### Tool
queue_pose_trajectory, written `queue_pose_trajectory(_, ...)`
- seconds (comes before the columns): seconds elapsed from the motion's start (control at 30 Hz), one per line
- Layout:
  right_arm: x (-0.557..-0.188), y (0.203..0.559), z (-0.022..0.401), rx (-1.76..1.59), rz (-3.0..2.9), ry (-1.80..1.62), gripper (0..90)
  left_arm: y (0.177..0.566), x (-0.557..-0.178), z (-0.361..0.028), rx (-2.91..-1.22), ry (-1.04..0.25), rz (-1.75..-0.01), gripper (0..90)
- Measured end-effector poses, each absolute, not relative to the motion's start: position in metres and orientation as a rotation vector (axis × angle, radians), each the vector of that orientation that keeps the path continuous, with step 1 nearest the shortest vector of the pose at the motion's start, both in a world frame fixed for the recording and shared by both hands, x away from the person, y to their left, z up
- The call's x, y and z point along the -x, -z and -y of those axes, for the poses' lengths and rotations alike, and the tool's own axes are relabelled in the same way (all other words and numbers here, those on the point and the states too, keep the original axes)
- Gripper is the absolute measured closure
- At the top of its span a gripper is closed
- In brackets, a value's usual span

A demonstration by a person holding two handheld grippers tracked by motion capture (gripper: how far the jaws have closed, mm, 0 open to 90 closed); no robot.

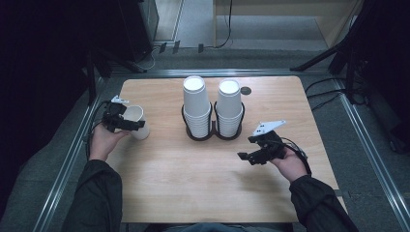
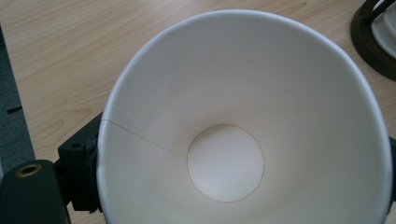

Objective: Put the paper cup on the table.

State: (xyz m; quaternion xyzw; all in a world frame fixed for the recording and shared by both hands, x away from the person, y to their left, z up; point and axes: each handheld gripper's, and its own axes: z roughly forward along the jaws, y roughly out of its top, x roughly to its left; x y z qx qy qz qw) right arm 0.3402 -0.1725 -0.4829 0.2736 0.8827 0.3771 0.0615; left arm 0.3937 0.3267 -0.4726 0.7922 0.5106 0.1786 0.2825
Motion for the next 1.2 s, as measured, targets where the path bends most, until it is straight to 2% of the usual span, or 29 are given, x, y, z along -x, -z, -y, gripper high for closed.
queue_pose_trajectory(0.17, -0.34, 0.482, 0.174, -0.833, -2.67, -1.136, 23.7, 0.473, -0.394, -0.324, -2.138, -0.483, -1.349, 7.4)
queue_pose_trajectory(0.3, -0.341, 0.482, 0.176, -0.841, -2.663, -1.144, 23.7, 0.475, -0.396, -0.325, -2.12, -0.422, -1.359, 5.7)
queue_pose_trajectory(0.43, -0.34, 0.482, 0.176, -0.842, -2.668, -1.137, 23.7, 0.477, -0.397, -0.325, -2.117, -0.394, -1.373, 0.6)
queue_pose_trajectory(0.67, -0.339, 0.482, 0.175, -0.83, -2.67, -1.131, 23.6, 0.475, -0.396, -0.326, -2.092, -0.341, -1.354, 0.5)
queue_pose_trajectory(1.2, -0.337, 0.481, 0.175, -0.815, -2.676, -1.116, 23.5, 0.456, -0.389, -0.334, -2.035, -0.326, -1.343, 0.6)
